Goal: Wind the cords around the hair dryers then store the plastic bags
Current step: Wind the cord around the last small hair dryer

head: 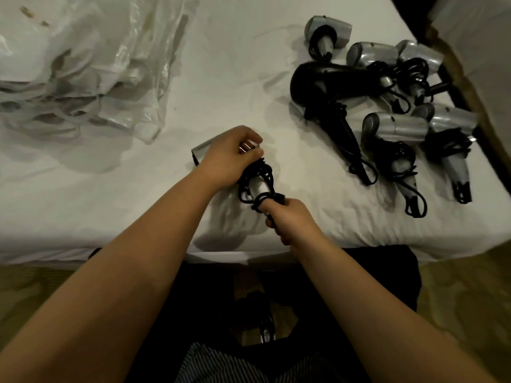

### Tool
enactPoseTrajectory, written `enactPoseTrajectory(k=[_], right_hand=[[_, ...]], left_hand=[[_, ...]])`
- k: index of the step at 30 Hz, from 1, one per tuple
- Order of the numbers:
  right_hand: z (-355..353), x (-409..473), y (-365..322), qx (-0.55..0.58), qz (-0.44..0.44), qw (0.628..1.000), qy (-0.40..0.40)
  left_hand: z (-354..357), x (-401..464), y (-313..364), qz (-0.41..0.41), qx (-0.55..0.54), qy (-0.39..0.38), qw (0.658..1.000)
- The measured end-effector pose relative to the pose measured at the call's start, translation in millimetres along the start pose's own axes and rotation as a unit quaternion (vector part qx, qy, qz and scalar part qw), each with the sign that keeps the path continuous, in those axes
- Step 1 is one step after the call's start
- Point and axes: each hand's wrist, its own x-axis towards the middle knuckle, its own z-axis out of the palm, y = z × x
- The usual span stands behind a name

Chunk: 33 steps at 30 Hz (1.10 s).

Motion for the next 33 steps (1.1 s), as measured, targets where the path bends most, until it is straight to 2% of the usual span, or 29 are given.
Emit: enactPoseTrajectory(k=[5, 11, 14, 16, 19, 22, 27, 29, 31, 33], right_hand=[[-11.3, 7.8, -7.3, -0.092, 0.030, 0.995, -0.020], [-7.6, 20.4, -7.8, -0.068, 0.018, 0.997, -0.041], [0.3, 20.7, -7.8, -0.141, -0.016, 0.990, -0.023], [2.6, 23.8, -6.3, -0.195, -0.068, 0.978, 0.008], [-0.7, 24.2, -9.6, -0.281, -0.120, 0.950, 0.059], [-5.9, 16.3, -10.0, -0.346, -0.135, 0.924, 0.089], [-6.3, 2.9, -3.5, -0.422, -0.168, 0.878, 0.148], [-7.4, -3.7, -1.3, -0.434, -0.197, 0.863, 0.167], [-5.9, -9.2, 2.6, -0.440, -0.219, 0.858, 0.147], [-4.7, -15.0, 5.1, -0.405, -0.233, 0.877, 0.117]], left_hand=[[1.0, -0.3, -7.0, -0.030, -0.020, -0.053, 0.998], [2.9, -4.1, -6.1, -0.033, -0.013, -0.097, 0.995], [3.1, -6.5, -5.2, -0.034, -0.020, -0.101, 0.994], [1.8, -7.0, -2.5, -0.023, -0.017, -0.106, 0.994], [-5.8, -5.2, 2.0, 0.032, 0.088, -0.110, 0.990], [-16.0, -0.7, 7.6, 0.089, 0.162, -0.098, 0.978], [-16.1, -6.6, 23.1, 0.083, 0.165, -0.055, 0.981], [-15.8, -9.1, 23.9, 0.056, 0.132, -0.021, 0.989], [-19.5, -9.1, 21.0, 0.020, 0.098, 0.015, 0.995], [-23.8, -7.7, 18.8, -0.001, 0.094, 0.032, 0.995]])
